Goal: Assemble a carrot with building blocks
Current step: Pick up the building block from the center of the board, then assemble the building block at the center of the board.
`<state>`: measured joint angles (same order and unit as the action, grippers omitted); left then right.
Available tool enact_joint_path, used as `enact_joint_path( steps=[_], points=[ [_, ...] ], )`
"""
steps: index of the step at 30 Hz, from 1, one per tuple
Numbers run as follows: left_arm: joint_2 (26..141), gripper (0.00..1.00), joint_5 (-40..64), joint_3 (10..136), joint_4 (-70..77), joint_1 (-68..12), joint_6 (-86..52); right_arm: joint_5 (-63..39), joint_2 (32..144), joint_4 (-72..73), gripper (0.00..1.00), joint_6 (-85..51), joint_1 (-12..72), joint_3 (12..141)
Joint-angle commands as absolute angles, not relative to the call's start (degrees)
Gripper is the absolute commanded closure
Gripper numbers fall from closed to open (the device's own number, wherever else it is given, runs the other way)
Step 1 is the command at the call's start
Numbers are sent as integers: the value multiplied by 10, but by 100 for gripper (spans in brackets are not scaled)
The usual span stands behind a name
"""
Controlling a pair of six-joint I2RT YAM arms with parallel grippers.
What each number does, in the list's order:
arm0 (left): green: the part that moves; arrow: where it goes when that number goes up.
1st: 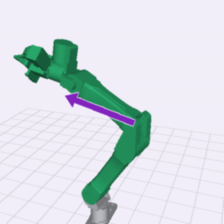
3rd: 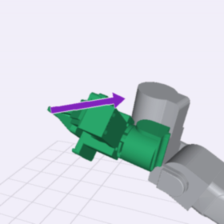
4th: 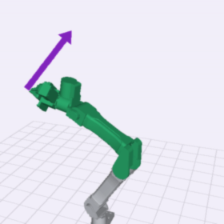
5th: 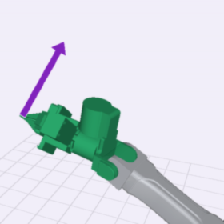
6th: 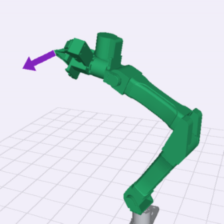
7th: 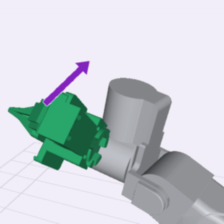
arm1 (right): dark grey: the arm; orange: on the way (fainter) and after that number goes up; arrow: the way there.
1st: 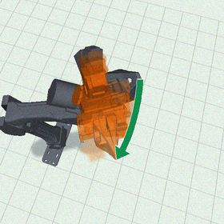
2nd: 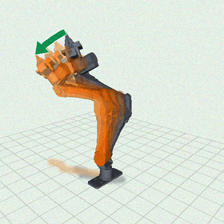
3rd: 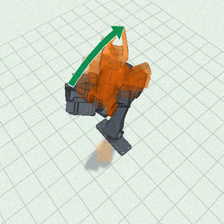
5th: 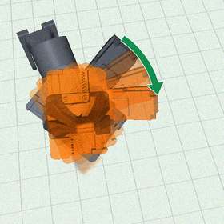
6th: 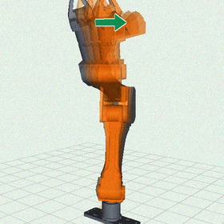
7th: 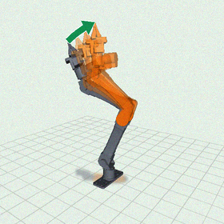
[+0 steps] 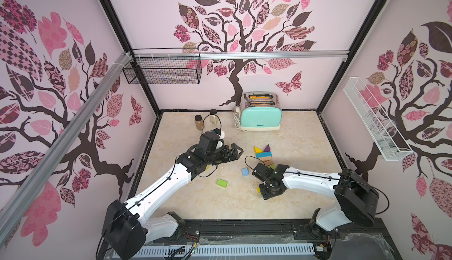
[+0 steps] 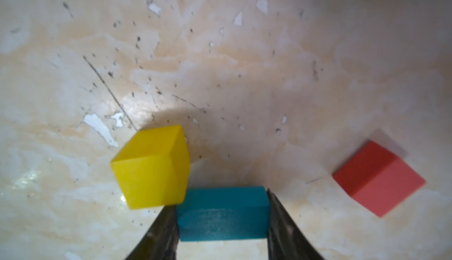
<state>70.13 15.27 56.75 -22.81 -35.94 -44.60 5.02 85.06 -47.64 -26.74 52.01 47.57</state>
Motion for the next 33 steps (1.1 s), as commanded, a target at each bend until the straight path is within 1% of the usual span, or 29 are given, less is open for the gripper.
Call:
enact_joint_path(
  steps=[1, 4, 6, 9, 15, 20, 33],
  points=[
    [694, 2, 151, 566, -221, -360, -438, 98, 810, -548, 66, -288, 522, 528],
    [691, 2, 151, 573, -224, -360, -436, 119, 802, -600, 67, -293, 504, 568],
    [691, 2, 150, 576, -224, -360, -435, 116, 804, -602, 66, -287, 477, 580],
    [694, 2, 149, 578, -220, -360, -435, 97, 825, -564, 66, -259, 433, 585],
    [704, 2, 155, 583, -213, -361, -433, 69, 927, -493, 66, -196, 378, 618],
    [708, 2, 155, 590, -219, -360, -429, 78, 977, -482, 66, -175, 365, 637],
    [718, 2, 144, 600, -224, -360, -428, 84, 1019, -469, 64, -150, 356, 646]
  ],
)
